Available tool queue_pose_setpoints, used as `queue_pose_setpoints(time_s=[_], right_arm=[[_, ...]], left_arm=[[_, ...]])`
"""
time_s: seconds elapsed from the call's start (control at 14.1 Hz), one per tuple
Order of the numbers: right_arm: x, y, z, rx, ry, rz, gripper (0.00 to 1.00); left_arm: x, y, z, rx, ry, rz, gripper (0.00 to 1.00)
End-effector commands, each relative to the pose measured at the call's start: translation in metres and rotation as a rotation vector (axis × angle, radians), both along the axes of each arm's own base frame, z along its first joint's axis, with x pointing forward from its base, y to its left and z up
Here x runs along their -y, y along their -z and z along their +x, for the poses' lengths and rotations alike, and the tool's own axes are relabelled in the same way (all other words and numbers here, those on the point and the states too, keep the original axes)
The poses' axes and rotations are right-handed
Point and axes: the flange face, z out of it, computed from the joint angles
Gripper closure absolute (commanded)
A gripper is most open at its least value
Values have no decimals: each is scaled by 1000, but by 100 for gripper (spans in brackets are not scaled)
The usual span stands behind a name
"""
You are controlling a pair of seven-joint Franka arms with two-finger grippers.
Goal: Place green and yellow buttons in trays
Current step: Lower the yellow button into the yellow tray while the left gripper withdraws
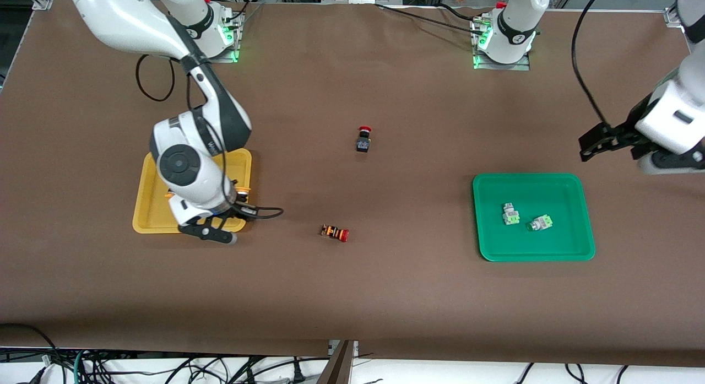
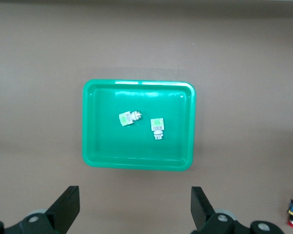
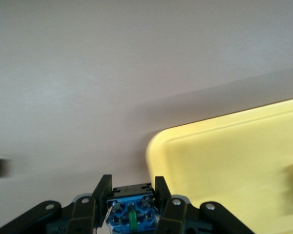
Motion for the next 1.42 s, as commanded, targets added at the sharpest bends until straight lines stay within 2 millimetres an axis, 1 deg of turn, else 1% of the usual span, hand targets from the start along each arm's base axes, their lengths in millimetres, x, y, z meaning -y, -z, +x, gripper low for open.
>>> queue_pose_setpoints(time_s=[0.0, 0.07, 0.21, 0.36, 0.43, 0.5, 0.57, 0.64, 0.71, 0.78, 0.85, 1.0, 1.07, 1.14, 1.21, 1.28, 1.35], right_arm=[[57, -1, -15, -23, -55, 46, 100], [75, 2, -18, -15, -66, 62, 100], [96, 19, -31, 0, -74, 67, 100], [101, 43, -50, 30, -74, 74, 100], [105, 52, -56, 42, -69, 75, 100], [105, 59, -62, 42, -70, 76, 100], [109, 63, -65, 37, -64, 73, 100], [113, 62, -65, 37, -57, 70, 82], [115, 62, -64, 36, -52, 69, 24], [118, 56, -61, 44, -51, 65, 8], [118, 47, -57, 57, -52, 66, 1], [119, 28, -47, 42, -51, 56, 1], [121, 11, -36, 26, -50, 49, 1], [124, -14, -24, 11, -41, 40, 1], [125, -46, -12, -14, -37, 32, 1], [127, -84, -2, -32, -28, 25, 1], [130, -120, 5, -43, -20, 19, 1]], left_arm=[[0, 14, -24, -21, 7, -10, 0], [0, 14, -25, -41, 10, -9, 0], [0, 15, -24, -44, 13, 2, 0], [2, 6, -23, -27, 9, 1, 0], [2, 4, -23, -25, 9, 0, 0], [1, 5, -22, -28, 7, 1, 0], [1, 6, -24, -39, 6, 1, 0], [2, 8, -26, -57, 10, 3, 0], [2, 8, -26, -61, 10, 3, 0], [2, 8, -26, -62, 10, 3, 0], [2, 8, -26, -62, 10, 3, 0], [2, 8, -26, -64, 8, 3, 0], [2, 8, -26, -64, 10, 3, 0], [2, 9, -25, -65, 13, 2, 0], [4, 7, -25, -62, 13, 0, 0], [5, 3, -25, -53, 14, -2, 0], [5, 6, -22, -58, 16, -3, 0]])
